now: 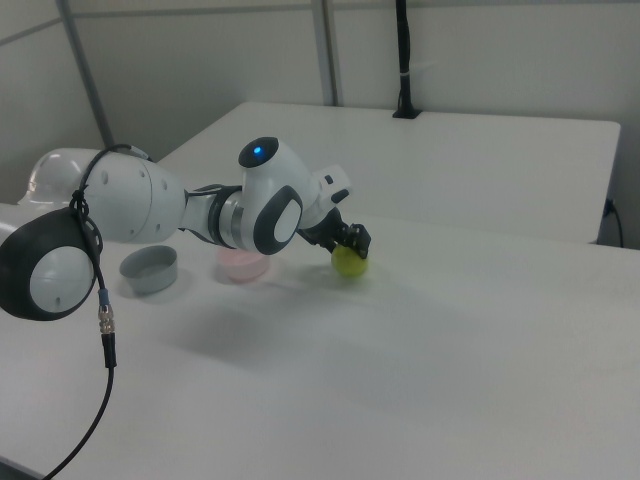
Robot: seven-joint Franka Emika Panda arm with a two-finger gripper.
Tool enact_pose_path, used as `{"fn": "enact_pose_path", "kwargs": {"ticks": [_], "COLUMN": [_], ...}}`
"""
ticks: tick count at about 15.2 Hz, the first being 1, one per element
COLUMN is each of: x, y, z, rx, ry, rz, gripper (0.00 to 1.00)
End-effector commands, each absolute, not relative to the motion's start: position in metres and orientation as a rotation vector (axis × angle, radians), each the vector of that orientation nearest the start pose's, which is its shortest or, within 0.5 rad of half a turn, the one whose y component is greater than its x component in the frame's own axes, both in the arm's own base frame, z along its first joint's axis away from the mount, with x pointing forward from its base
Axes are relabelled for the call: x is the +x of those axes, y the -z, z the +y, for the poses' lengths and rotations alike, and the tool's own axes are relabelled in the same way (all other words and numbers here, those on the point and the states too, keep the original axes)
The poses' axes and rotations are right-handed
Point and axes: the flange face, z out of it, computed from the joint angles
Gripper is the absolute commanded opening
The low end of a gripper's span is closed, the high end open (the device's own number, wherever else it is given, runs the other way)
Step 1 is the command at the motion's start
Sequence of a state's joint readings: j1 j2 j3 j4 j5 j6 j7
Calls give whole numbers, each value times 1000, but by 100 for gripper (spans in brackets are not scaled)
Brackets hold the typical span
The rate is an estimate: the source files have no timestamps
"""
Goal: Place the pear in the bowl
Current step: 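Lower the gripper around the pear and close on it, then lift the pear and carry it over the pink bowl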
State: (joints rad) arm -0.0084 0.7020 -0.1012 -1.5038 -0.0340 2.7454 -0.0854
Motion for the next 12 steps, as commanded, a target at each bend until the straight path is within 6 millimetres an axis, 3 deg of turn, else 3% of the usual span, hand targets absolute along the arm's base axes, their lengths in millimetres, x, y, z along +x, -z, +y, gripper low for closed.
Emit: {"fn": "enact_pose_path", "kwargs": {"ticks": [1,7,12], "x": [756,753,745], "y": [-325,-360,-403], "z": [-63,-63,-55], "rx": [-3146,-3148,-3143], "ry": [914,887,826], "rz": [-57,-42,-24], "gripper": [31,31,31]}}
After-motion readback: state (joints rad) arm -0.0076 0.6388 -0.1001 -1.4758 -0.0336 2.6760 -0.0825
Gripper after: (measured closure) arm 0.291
